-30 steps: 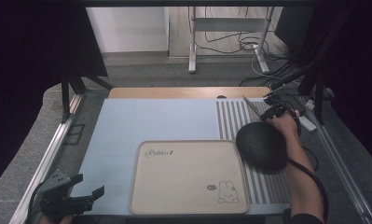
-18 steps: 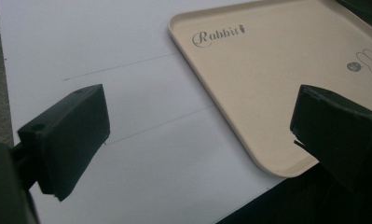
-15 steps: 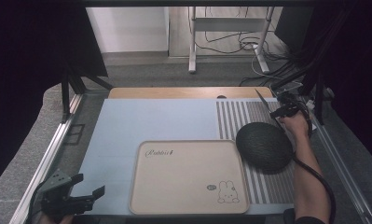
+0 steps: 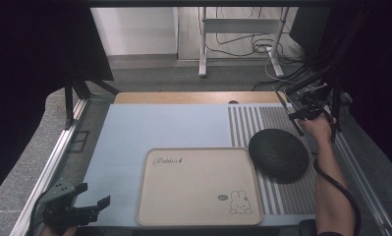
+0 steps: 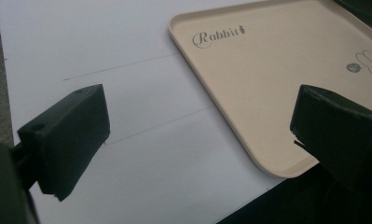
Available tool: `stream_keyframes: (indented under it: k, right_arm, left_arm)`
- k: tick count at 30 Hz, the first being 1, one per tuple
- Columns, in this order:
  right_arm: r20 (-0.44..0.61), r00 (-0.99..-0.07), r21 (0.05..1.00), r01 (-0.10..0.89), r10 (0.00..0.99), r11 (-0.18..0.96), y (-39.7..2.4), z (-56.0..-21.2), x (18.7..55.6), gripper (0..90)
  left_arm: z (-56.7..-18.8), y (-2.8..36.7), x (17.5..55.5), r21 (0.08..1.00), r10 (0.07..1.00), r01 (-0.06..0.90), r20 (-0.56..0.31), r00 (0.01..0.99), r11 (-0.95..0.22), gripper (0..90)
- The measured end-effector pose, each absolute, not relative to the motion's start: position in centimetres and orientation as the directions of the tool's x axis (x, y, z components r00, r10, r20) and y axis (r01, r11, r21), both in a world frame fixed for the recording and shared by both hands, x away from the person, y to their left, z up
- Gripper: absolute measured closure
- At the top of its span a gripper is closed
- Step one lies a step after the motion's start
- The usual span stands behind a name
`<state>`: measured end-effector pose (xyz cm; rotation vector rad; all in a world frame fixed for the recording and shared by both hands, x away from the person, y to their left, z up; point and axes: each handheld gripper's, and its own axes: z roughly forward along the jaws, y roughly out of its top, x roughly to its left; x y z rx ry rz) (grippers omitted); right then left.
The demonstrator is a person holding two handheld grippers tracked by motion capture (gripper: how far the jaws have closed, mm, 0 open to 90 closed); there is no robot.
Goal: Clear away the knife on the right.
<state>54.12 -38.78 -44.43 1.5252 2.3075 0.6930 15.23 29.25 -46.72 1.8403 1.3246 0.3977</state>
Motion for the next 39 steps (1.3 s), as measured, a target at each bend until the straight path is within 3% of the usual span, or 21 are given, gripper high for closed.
stream_keyframes:
  k: [9, 39]
  right_arm:
    - [0.049, -0.437, 0.554, 0.760, 0.898, 0.339, -37.2, -43.4, 52.1, 80.3]
    - [0.048, -0.671, 0.488, 0.662, 0.740, 0.569, -25.9, -45.1, 42.0, 80.2]
  left_arm:
    - [-46.7, 29.3, 15.2, 0.762, 0.895, 0.638, -0.199, 0.400, -0.116, 4.7]
    - [-46.7, 29.2, 15.2, 0.763, 0.895, 0.635, -0.195, 0.402, -0.119, 4.7]
